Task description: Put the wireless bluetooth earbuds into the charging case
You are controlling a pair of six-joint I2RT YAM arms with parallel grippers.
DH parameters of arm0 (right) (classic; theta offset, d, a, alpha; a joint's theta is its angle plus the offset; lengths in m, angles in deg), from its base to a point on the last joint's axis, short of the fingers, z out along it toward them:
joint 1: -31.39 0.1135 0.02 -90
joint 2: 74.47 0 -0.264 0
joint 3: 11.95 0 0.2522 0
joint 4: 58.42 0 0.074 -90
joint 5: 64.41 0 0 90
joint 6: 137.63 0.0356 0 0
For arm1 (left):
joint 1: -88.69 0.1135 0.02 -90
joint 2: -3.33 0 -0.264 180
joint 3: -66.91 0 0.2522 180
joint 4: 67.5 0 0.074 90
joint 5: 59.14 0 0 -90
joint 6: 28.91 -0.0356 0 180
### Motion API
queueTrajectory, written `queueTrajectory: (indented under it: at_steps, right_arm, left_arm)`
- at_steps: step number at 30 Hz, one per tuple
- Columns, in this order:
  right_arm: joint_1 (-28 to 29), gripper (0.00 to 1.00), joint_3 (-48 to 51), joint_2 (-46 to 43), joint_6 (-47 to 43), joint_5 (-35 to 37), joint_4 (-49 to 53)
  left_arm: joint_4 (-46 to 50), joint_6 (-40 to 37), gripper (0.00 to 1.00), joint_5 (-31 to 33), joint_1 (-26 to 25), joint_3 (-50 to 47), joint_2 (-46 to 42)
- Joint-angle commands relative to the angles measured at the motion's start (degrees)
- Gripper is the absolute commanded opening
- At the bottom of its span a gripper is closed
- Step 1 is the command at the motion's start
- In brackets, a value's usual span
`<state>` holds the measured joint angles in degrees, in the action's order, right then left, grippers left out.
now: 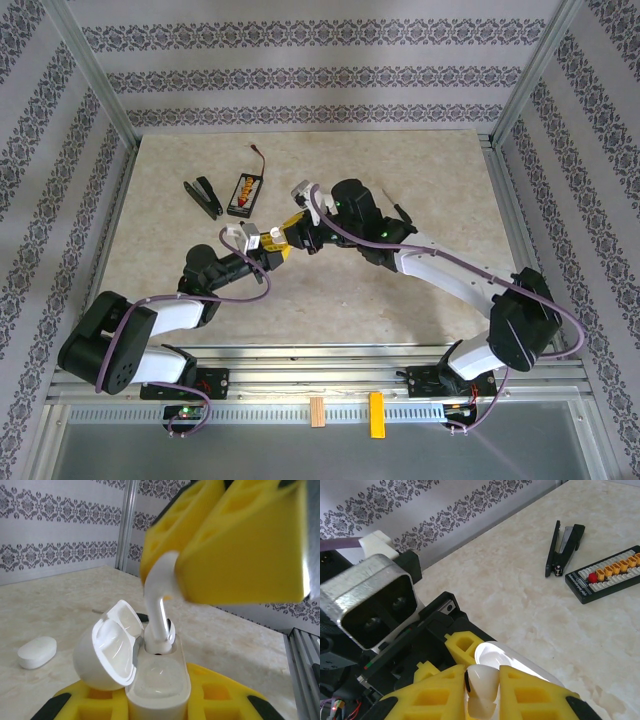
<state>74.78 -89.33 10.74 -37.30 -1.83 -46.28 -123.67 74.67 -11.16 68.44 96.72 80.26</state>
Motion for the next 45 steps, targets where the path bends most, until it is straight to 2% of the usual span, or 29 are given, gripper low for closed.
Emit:
queueTrajectory:
  at_steps: [1,18,30,38,44,45]
  right_arm:
    - [0.8,0.19,0.8,1.3,0.9,-2.7,-4.1]
    - [1.7,0.18,1.8,3.0,0.6,-5.9,-3.8]
    - [3.5,0.2,3.1,4.1,-5.0,-4.7,-2.9]
    - [4.0,0.2,5.3,3.7,-8.1,-0.7,-3.6]
    - [3.7,0.25,5.5,2.4,-7.7,2.2,-3.7]
    - [3.7,0.29,5.4,2.3,-7.4,2.8,-3.5]
  left_arm:
    - [-4.5,1.4,0.02,-1.3,-0.6,1.9,0.5]
    - [-4.4,2.7,0.0,1.0,-0.7,2.7,1.0]
    - [-3.4,3.2,0.0,1.8,-0.7,3.4,0.6]
    - [-3.3,3.2,0.0,2.6,-0.7,3.4,0.0]
    - [-3.1,3.2,0.0,2.3,-0.7,3.1,-0.5]
    - [-3.2,3.3,0.0,2.2,-0.7,3.1,-0.5]
